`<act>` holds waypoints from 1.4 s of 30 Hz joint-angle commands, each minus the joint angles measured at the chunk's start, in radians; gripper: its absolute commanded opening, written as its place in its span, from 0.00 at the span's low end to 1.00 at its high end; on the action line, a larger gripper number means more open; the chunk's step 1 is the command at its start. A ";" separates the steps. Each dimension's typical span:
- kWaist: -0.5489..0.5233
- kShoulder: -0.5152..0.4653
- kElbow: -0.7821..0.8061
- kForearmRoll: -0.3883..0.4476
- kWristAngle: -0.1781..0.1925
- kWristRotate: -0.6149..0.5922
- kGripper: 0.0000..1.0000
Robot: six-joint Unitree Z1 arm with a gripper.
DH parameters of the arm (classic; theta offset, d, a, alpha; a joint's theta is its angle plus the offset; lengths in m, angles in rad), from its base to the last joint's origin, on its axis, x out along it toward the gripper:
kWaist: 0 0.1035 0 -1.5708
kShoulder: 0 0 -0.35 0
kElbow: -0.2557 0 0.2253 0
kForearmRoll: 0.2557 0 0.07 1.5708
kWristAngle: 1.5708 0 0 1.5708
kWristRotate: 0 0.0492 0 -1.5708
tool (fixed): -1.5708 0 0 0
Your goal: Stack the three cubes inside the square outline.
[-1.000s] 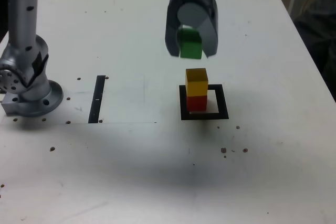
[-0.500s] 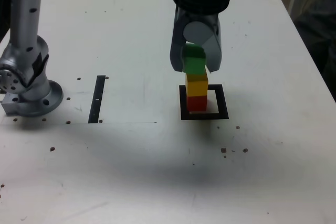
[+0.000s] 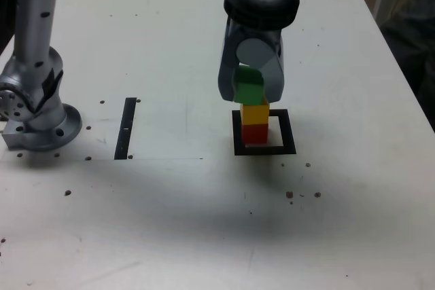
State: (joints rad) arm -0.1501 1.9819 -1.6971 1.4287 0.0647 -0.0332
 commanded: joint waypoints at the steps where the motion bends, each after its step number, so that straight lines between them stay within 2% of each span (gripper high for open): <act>1: 0.000 0.002 0.001 -0.002 0.001 0.004 0.25; 3: 0.001 0.000 0.001 -0.001 0.002 0.006 0.37; 9: 0.003 -0.002 0.000 -0.013 0.006 0.021 0.81; 13: 0.003 0.000 -0.004 -0.019 0.007 0.030 0.94; 20: 0.004 -0.010 -0.004 -0.013 0.018 0.032 0.99; 26: 0.004 -0.043 -0.012 0.014 0.062 0.032 0.99; 29: 0.004 -0.059 -0.015 0.041 0.073 0.032 0.99; 35: 0.005 -0.129 0.000 0.091 0.064 0.032 0.99; 42: 0.011 -0.241 0.072 0.105 0.024 0.051 0.99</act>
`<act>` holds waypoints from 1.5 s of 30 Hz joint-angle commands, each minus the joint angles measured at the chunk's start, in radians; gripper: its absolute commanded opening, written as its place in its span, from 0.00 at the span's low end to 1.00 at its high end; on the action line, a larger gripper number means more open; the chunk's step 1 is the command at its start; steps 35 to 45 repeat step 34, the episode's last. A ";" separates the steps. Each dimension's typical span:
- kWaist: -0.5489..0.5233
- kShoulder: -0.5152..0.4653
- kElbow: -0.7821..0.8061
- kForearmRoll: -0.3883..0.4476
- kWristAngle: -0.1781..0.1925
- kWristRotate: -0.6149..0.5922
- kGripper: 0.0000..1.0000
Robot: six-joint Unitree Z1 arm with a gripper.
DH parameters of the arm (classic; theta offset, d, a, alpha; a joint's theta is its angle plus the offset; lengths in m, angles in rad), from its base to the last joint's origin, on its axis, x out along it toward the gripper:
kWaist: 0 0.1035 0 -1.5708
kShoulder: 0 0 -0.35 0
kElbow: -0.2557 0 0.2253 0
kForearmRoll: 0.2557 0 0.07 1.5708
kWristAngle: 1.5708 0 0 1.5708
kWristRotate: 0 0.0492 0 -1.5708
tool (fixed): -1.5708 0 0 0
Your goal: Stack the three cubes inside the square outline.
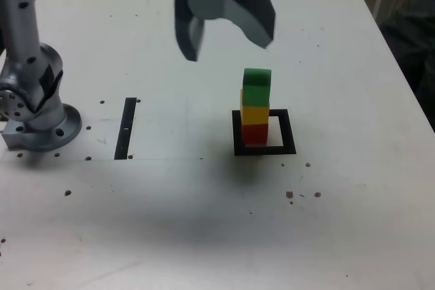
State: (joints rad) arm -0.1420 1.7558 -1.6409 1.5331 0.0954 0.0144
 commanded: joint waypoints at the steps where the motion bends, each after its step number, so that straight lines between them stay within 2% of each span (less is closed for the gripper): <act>1: 0.002 -0.024 0.030 0.000 -0.011 0.004 0.99; 8: 0.009 -0.079 0.164 -0.008 -0.046 0.001 0.99; 13: 0.053 -0.091 0.272 -0.022 -0.048 0.005 0.99; 24: 0.079 -0.126 0.476 -0.120 -0.099 0.008 0.99; 30: 0.079 -0.178 0.584 -0.178 -0.100 0.001 0.99; 34: 0.079 -0.249 0.680 -0.285 -0.089 -0.016 0.99; 45: 0.079 -0.249 0.680 -0.285 -0.089 -0.016 0.99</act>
